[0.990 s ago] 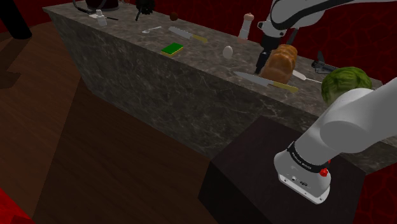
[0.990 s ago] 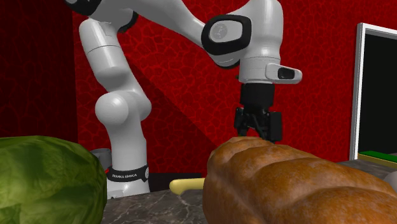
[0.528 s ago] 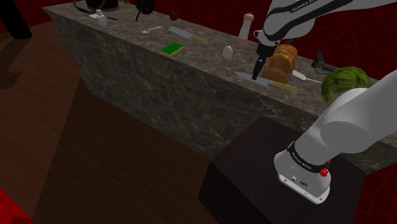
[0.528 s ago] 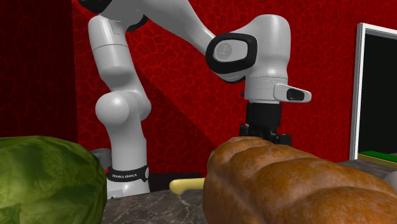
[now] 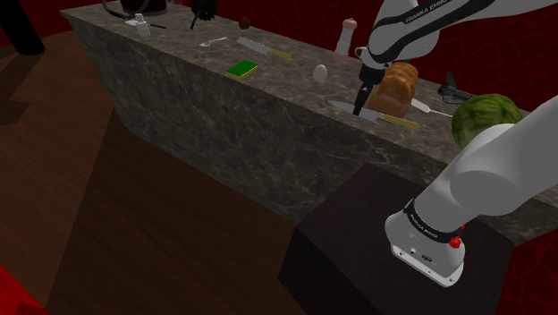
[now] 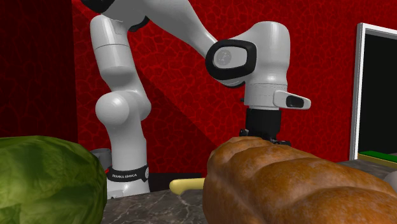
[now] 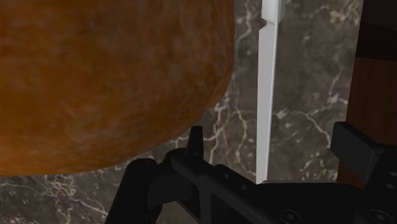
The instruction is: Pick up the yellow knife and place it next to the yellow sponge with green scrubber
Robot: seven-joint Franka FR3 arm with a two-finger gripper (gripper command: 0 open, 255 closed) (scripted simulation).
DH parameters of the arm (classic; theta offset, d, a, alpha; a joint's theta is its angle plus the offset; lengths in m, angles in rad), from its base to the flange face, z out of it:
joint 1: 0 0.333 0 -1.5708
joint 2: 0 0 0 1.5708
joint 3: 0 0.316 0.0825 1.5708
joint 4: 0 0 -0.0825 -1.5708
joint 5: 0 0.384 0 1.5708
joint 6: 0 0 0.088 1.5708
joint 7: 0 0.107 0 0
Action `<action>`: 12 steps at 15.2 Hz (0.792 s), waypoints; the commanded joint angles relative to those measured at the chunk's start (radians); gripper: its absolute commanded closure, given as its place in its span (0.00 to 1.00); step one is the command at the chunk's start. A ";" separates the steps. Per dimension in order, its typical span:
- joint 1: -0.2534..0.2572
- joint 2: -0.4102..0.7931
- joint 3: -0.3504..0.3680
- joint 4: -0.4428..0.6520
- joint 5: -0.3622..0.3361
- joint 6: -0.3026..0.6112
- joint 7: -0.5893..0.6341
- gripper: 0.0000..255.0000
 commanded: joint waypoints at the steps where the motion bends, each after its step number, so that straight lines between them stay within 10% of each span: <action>1: 0.000 0.000 0.000 0.000 0.000 0.000 0.000 0.00; 2: 0.000 0.000 0.000 0.000 0.000 0.000 0.000 1.00; 12: -0.001 -0.011 0.002 0.006 -0.003 -0.016 0.003 1.00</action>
